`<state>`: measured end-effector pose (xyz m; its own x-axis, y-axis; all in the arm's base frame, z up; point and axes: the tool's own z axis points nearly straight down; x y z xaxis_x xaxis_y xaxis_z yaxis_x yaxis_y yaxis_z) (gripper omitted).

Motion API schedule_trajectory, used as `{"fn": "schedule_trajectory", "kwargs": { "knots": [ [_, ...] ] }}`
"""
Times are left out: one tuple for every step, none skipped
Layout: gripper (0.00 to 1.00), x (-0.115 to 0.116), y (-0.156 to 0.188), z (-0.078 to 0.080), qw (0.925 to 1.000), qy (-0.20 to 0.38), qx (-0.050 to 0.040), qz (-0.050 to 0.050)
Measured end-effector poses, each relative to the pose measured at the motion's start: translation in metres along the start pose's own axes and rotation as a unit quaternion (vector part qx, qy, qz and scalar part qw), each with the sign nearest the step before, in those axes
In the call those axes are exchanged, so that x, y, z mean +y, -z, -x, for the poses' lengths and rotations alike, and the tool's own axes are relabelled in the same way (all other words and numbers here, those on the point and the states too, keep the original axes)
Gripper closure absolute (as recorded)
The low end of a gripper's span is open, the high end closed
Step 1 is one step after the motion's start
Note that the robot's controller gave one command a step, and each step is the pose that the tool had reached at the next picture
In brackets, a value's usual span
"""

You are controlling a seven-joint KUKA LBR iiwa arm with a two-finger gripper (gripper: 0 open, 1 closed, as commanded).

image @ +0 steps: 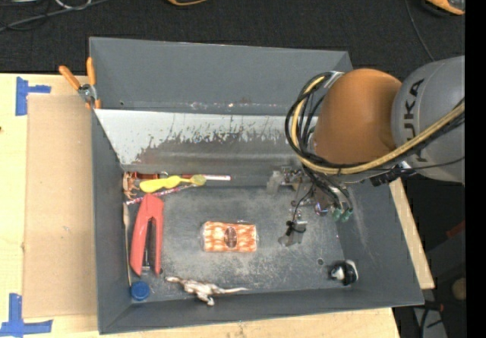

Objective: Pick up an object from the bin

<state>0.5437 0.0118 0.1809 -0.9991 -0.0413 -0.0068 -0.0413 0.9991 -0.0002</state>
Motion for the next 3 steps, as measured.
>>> {"fn": "schedule_trajectory", "kwargs": {
  "knots": [
    [0.00,0.021,-0.007,0.012,0.9941,0.109,0.0003,0.000],
    [0.00,0.041,-0.075,-0.023,0.9987,0.052,0.0020,0.001],
    [1.00,0.037,-0.110,-0.031,1.0000,0.005,-0.0072,0.001]
  ]
}}
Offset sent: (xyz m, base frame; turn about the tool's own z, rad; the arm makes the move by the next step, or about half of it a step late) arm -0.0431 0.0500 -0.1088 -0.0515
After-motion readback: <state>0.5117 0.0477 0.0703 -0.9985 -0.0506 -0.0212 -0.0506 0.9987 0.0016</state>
